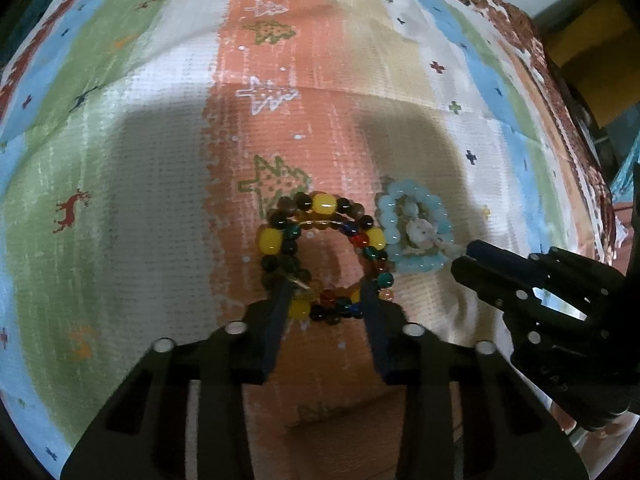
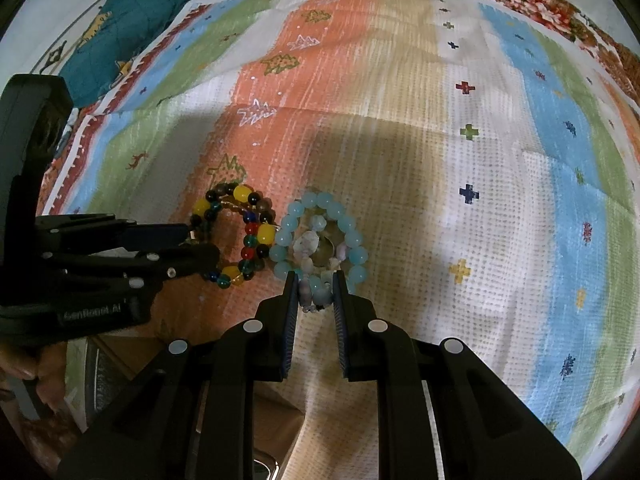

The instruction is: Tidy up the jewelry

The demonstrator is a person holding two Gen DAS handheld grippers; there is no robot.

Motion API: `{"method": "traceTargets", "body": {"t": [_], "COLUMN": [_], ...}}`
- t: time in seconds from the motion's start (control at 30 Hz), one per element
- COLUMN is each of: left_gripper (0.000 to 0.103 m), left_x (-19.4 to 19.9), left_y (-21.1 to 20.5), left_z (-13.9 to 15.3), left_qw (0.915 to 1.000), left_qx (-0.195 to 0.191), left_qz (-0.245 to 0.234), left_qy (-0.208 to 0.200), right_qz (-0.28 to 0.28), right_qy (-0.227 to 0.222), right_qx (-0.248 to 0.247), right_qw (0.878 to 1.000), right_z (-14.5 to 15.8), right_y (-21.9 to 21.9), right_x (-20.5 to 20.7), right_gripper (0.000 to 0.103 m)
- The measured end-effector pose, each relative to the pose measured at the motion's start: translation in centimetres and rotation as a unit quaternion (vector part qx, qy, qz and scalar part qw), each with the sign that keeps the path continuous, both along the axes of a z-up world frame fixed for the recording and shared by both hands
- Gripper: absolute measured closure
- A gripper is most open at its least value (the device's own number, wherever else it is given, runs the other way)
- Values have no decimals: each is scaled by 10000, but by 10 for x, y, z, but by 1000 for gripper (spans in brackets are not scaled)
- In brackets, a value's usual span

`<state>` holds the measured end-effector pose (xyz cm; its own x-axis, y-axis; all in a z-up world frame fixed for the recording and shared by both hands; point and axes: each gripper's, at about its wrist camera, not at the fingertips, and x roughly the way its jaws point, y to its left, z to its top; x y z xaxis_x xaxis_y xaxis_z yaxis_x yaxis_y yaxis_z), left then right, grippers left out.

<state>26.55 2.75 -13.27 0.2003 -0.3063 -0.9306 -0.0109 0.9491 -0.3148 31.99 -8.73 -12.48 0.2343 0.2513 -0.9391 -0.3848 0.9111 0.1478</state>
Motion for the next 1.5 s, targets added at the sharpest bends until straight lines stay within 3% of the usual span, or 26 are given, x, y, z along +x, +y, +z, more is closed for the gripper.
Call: {"method": "traceTargets", "body": {"t": [0.13, 0.57, 1.5], "left_gripper": [93, 94, 94], "left_x": [1, -5, -81], "left_y": [9, 12, 1], "left_z": [-3, 15, 85], "left_qw": [9999, 9997, 9940], "left_qx": [36, -46, -330], "left_qz": [118, 166, 113], "left_qy": [36, -171, -1036], "right_qz": [-1, -24, 2], "right_qy": [5, -60, -699], "right_qx": [7, 64, 613], "right_qw": [10000, 10000, 9957], "right_z": [0, 6, 75], "right_y": [0, -4, -18], "right_x": [0, -3, -75], "right_gripper": [85, 85, 85]}}
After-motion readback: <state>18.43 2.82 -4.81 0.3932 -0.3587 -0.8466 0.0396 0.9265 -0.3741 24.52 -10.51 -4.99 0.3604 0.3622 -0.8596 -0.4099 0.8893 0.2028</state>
